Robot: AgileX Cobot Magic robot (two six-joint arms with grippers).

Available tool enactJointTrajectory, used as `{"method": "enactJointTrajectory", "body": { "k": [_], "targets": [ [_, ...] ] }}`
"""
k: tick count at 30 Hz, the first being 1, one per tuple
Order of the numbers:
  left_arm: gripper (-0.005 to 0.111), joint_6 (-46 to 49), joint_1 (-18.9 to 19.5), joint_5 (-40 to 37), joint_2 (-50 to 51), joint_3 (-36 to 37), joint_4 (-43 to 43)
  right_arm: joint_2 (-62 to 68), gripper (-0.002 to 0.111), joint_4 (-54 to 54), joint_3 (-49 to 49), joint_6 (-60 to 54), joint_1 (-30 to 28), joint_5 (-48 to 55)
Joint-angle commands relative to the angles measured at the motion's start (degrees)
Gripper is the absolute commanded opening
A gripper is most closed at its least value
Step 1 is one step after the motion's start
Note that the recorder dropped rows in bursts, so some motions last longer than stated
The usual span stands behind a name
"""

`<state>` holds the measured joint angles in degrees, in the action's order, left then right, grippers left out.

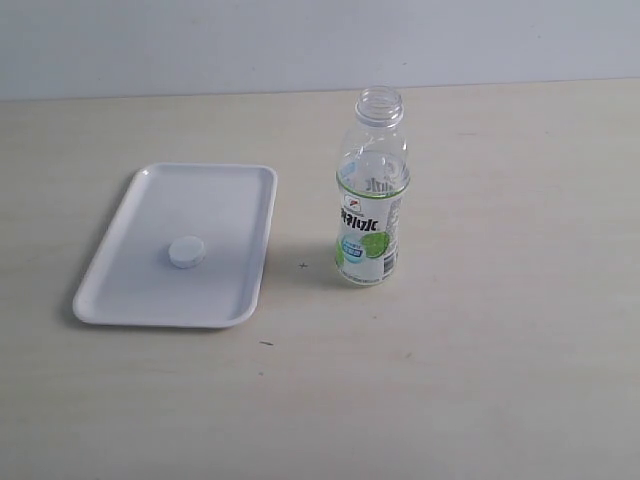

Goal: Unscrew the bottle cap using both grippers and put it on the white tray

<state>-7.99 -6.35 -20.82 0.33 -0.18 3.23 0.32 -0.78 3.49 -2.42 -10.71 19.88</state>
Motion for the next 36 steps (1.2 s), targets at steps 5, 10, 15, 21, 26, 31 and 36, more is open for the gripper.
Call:
{"method": "enactJointTrajectory", "body": {
  "k": [5,10,15,21,26,31,36],
  "targets": [
    [0.000,0.13,-0.45,0.51,-0.33,0.18,-0.43,-0.32,0.000,-0.53,-3.23,-0.30,-0.37,0.33],
    [0.000,0.13,-0.45,0.51,-0.33,0.18,-0.43,-0.32,0.000,-0.53,-3.49,0.86,-0.37,-1.16],
    [0.000,0.13,-0.45,0.51,-0.33,0.18,-0.43,-0.32,0.000,-0.64,-3.49,1.63,-0.37,-1.16],
    [0.000,0.13,-0.45,0.51,-0.33,0.18,-0.43,-0.32,0.000,-0.64,-3.49,1.63,-0.37,-1.61],
    [0.000,0.13,-0.45,0.51,-0.33,0.18,-0.43,-0.32,0.000,-0.64,-3.49,1.63,-0.37,-2.08],
    [0.000,0.13,-0.45,0.51,-0.33,0.18,-0.43,-0.32,0.000,-0.64,-3.49,1.63,-0.37,-2.08],
    [0.000,0.13,-0.45,0.51,-0.33,0.18,-0.43,-0.32,0.000,-0.64,-3.49,1.63,-0.37,-2.08]
  ]
}}
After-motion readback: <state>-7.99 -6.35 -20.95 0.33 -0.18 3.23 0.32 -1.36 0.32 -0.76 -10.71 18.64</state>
